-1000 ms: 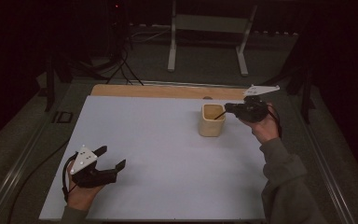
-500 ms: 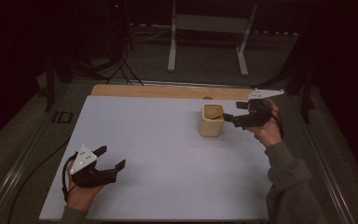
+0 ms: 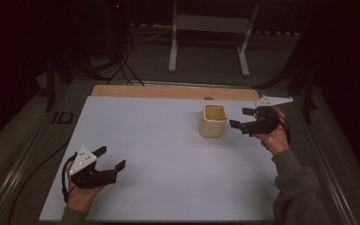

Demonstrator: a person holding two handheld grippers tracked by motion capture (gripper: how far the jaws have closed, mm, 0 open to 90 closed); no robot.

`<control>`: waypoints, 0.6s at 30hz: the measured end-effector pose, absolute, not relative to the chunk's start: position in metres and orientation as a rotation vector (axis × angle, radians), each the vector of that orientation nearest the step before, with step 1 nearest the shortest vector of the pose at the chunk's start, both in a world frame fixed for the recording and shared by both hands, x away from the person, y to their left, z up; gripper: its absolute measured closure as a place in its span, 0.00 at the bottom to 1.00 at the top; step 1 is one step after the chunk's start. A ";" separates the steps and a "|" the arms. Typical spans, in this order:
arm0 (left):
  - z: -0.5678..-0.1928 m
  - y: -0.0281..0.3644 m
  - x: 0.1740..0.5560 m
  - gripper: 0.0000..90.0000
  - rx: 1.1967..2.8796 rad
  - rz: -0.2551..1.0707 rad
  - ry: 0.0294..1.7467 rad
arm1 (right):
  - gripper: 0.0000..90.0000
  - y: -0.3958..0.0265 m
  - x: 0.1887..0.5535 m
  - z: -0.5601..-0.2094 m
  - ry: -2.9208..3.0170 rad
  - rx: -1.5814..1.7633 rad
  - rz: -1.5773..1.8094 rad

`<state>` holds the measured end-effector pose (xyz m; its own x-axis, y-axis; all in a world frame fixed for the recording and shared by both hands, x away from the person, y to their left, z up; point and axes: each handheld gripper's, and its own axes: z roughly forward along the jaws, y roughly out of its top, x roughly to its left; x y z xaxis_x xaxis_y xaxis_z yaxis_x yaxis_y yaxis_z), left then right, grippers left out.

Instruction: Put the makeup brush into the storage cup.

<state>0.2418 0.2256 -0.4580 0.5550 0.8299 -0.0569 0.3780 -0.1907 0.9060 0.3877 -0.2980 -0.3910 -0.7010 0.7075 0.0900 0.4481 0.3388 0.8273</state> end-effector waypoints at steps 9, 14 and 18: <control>-0.458 0.227 0.242 0.18 1.785 0.567 1.005 | 0.13 -0.304 0.377 -0.393 2.298 1.030 1.291; -0.458 0.228 0.242 0.18 1.787 0.565 1.006 | 0.12 -0.305 0.372 -0.394 2.294 1.019 1.292; -0.458 0.229 0.242 0.18 1.785 0.566 1.008 | 0.12 -0.306 0.366 -0.397 2.283 1.019 1.297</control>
